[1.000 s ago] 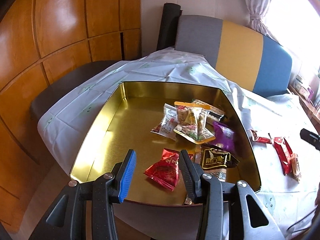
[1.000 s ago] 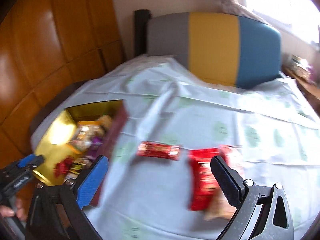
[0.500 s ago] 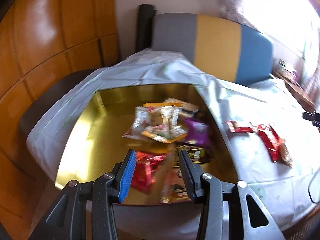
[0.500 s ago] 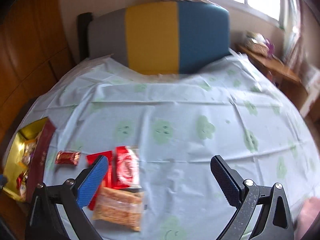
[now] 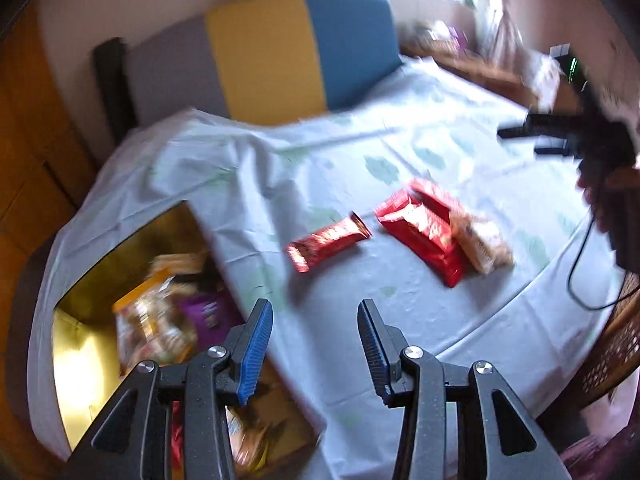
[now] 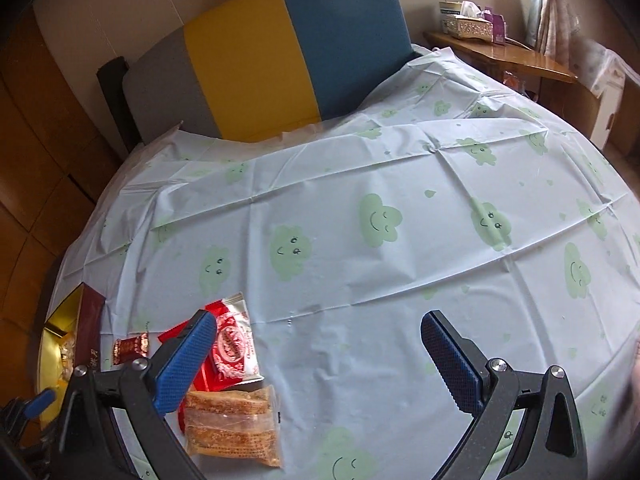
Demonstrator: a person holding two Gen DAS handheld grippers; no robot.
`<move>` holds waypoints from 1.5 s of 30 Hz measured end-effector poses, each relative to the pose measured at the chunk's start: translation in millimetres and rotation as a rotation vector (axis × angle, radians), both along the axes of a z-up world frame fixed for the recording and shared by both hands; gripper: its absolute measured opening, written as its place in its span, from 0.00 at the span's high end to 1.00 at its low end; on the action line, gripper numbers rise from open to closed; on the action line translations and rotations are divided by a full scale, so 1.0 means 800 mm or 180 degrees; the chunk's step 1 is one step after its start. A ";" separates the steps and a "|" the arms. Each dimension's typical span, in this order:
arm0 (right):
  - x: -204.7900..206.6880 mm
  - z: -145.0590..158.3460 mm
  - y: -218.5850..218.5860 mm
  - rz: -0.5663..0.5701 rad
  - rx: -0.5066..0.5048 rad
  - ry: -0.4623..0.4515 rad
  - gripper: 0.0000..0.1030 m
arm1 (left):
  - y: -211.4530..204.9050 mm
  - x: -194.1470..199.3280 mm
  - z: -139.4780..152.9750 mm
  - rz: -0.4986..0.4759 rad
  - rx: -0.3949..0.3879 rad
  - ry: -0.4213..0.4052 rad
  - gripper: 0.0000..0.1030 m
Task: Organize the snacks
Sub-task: 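Move both open grippers back toward the red snack packets on the table, then close the left gripper on the small red wrapped candy bar and lift it, then grasp the red-and-white printed packet with the right gripper while the left holds the candy bar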
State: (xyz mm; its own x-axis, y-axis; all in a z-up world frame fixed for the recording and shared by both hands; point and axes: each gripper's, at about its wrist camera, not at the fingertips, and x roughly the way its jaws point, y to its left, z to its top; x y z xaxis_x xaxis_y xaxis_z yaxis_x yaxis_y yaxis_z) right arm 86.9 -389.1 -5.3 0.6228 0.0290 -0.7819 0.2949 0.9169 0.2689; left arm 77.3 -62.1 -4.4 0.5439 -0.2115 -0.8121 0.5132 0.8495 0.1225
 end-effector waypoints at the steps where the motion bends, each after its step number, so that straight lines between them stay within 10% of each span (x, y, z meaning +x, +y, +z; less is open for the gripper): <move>1: 0.000 0.001 0.001 0.0013 0.0012 -0.0004 0.00 | -0.011 0.012 -0.007 -0.0054 0.0038 0.0092 0.56; 19: 0.001 0.005 0.004 0.0113 0.0186 0.0007 0.00 | -0.098 0.129 -0.088 -0.0324 0.0743 0.0534 0.51; 25: 0.001 0.006 0.004 0.0099 0.0179 0.0007 0.00 | -0.085 0.112 -0.078 -0.0180 0.0269 0.0777 0.76; 45: 0.016 -0.046 0.064 0.0866 0.0275 0.0604 0.00 | -0.053 -0.036 -0.079 0.0257 -0.0587 0.1038 0.83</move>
